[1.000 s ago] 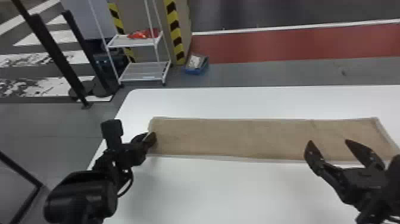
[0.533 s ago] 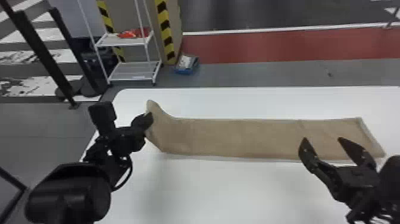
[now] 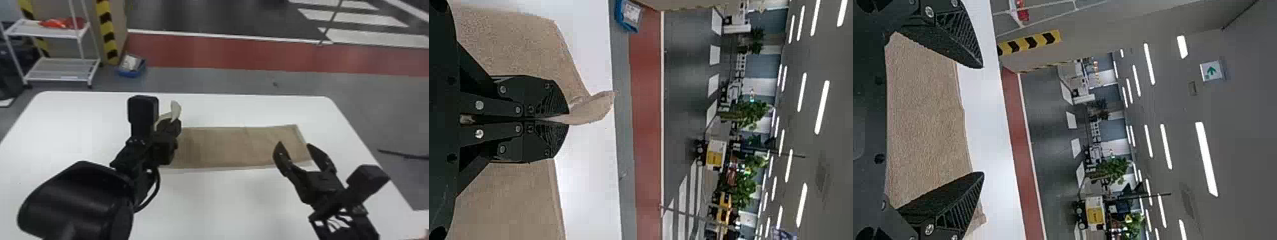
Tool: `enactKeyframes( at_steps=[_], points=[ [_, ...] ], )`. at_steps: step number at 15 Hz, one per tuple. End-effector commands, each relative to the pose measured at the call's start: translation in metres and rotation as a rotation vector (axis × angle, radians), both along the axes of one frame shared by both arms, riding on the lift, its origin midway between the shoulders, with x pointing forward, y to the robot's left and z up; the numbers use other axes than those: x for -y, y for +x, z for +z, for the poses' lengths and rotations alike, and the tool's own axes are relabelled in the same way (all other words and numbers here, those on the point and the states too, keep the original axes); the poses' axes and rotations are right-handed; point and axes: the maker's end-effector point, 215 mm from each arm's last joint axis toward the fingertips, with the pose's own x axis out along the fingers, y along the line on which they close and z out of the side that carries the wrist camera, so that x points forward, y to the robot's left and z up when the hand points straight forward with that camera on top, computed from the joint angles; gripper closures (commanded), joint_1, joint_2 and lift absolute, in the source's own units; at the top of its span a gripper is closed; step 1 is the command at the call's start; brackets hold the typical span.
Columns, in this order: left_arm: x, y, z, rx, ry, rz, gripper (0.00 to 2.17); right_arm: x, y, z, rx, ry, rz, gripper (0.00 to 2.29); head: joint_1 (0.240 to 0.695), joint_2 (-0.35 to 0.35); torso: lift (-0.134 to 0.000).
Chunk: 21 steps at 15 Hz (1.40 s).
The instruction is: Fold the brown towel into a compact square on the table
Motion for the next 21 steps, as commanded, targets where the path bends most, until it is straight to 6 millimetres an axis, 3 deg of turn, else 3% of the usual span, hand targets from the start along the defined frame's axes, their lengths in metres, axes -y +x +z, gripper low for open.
enactKeyframes(
  at_steps=[1, 2, 3, 4, 5, 7, 10, 12, 15, 16, 19, 21],
  points=[
    [0.047, -0.002, -0.028, -0.026, 0.039, -0.064, 1.94, 0.019, -0.001, -0.004, -0.002, 0.008, -0.020, 0.12, 0.695, -0.229, -0.112],
    [0.063, -0.006, -0.039, -0.023, 0.053, -0.094, 1.90, 0.022, -0.002, -0.007, -0.007, 0.009, -0.025, 0.12, 0.695, -0.258, -0.112],
    [0.078, -0.013, -0.052, -0.036, 0.060, -0.124, 1.29, 0.024, -0.003, -0.011, -0.014, 0.008, -0.025, 0.12, 0.695, -0.305, -0.112],
    [0.096, -0.020, -0.054, -0.035, 0.053, -0.170, 0.24, 0.023, -0.003, -0.011, -0.014, 0.009, -0.024, 0.12, 0.695, -0.320, -0.112],
    [0.107, -0.024, -0.055, -0.025, 0.048, -0.188, 0.00, 0.019, -0.002, -0.011, -0.015, 0.010, -0.017, 0.12, 0.695, -0.338, -0.112],
    [0.107, -0.025, -0.053, -0.021, 0.040, -0.179, 0.00, 0.007, 0.003, -0.007, -0.010, 0.013, 0.001, 0.12, 0.695, -0.350, -0.112],
    [0.080, -0.031, -0.038, 0.009, -0.020, -0.115, 0.03, -0.013, 0.013, -0.009, -0.031, 0.016, 0.034, 0.12, 0.695, -0.350, -0.112],
    [0.036, -0.033, -0.028, 0.040, -0.063, -0.024, 0.03, -0.044, 0.021, -0.017, -0.066, 0.007, 0.075, 0.12, 0.695, -0.340, -0.112],
    [-0.062, -0.040, -0.020, 0.159, -0.031, 0.102, 0.04, -0.087, 0.029, -0.040, -0.124, -0.045, 0.114, 0.19, 0.695, -0.228, -0.112],
    [-0.084, -0.047, -0.021, 0.166, -0.031, 0.131, 0.04, -0.096, 0.035, -0.048, -0.140, -0.054, 0.113, 0.21, 0.695, -0.192, -0.112],
    [-0.114, -0.063, -0.022, 0.197, -0.016, 0.153, 0.04, -0.123, 0.047, -0.072, -0.197, -0.068, 0.131, 0.22, 0.695, -0.055, -0.112],
    [-0.125, -0.071, -0.031, 0.185, -0.005, 0.157, 0.04, -0.138, 0.053, -0.089, -0.244, -0.083, 0.131, 0.25, 0.695, -0.015, -0.112]
  ],
)
